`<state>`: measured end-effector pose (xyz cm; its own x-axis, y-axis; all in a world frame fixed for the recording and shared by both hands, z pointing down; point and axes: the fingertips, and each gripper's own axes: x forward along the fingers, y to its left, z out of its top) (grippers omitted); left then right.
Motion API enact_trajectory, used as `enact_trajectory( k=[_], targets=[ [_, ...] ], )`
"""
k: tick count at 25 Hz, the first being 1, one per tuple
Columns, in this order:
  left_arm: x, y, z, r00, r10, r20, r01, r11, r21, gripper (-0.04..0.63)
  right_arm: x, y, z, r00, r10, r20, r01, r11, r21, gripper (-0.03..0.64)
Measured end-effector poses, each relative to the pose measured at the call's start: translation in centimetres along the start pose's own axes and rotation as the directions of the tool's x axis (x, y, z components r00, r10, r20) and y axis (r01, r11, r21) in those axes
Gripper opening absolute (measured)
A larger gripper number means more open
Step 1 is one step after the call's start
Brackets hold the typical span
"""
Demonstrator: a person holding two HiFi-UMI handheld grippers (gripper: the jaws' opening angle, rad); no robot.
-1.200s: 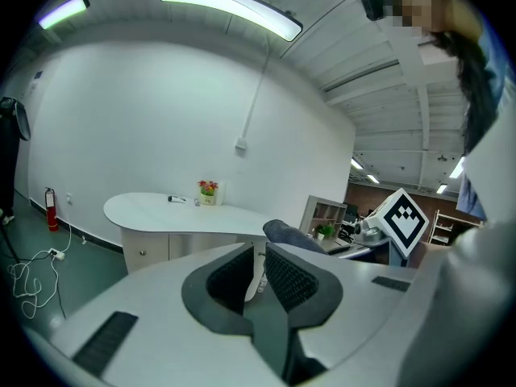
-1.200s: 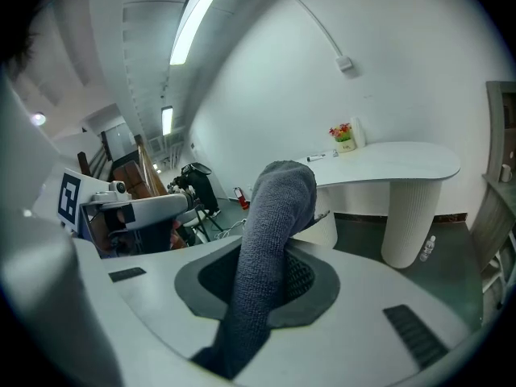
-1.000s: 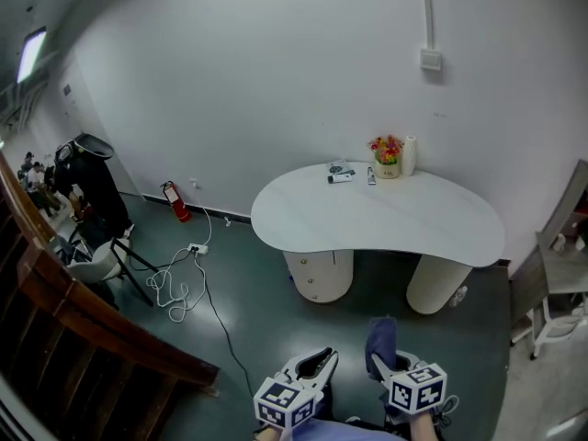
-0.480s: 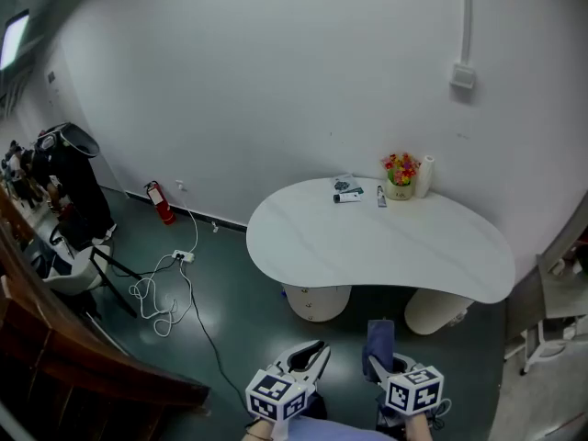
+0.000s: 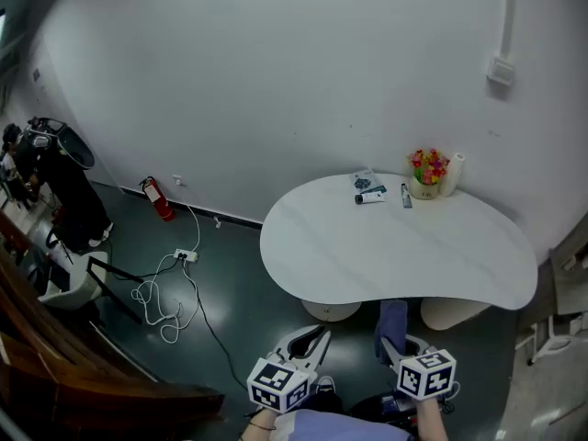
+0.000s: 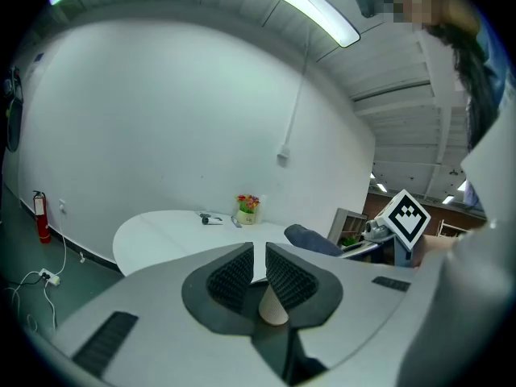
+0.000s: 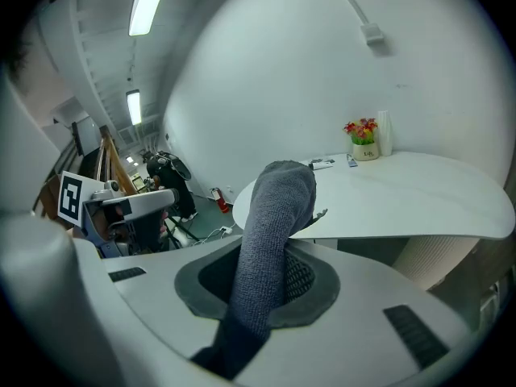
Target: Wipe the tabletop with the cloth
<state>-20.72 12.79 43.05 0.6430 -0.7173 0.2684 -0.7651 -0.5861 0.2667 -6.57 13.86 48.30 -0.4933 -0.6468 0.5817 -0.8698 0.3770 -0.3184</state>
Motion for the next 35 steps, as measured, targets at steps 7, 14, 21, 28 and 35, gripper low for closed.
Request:
enact_trajectory(
  k=[7,14,21,28,35],
  targets=[
    [1.0,3.1,-0.4,1.0,0.017,-0.022,-0.018,0.999,-0.029,0.041,3.6,-0.8,3.4,1.0,0.002,-0.006,-0.002,1.0,-0.017,0.068],
    [3.1,7.3,0.6,0.995,0.096,-0.024,-0.097,0.994,-0.057,0.041,9.9,-2.0,9.2,0.997,0.071,0.005,-0.07,0.996,-0.061,0.069],
    [7.4,12.4,4.4,0.98,0.199,0.007,-0.199,0.979,-0.052,0.041,17.7,-4.2,15.8,0.989,0.145,-0.027,-0.147,0.982,-0.118,0.068],
    [10.1,17.4,8.1,0.942,0.336,0.02,-0.336,0.942,0.012,0.041,24.8,-5.5,20.2,0.972,0.222,-0.076,-0.23,0.964,-0.136,0.069],
    [10.6,20.7,9.4,0.916,0.4,0.023,-0.4,0.916,0.023,0.041,31.4,-3.5,21.6,0.947,0.299,-0.12,-0.313,0.941,-0.126,0.069]
  ],
)
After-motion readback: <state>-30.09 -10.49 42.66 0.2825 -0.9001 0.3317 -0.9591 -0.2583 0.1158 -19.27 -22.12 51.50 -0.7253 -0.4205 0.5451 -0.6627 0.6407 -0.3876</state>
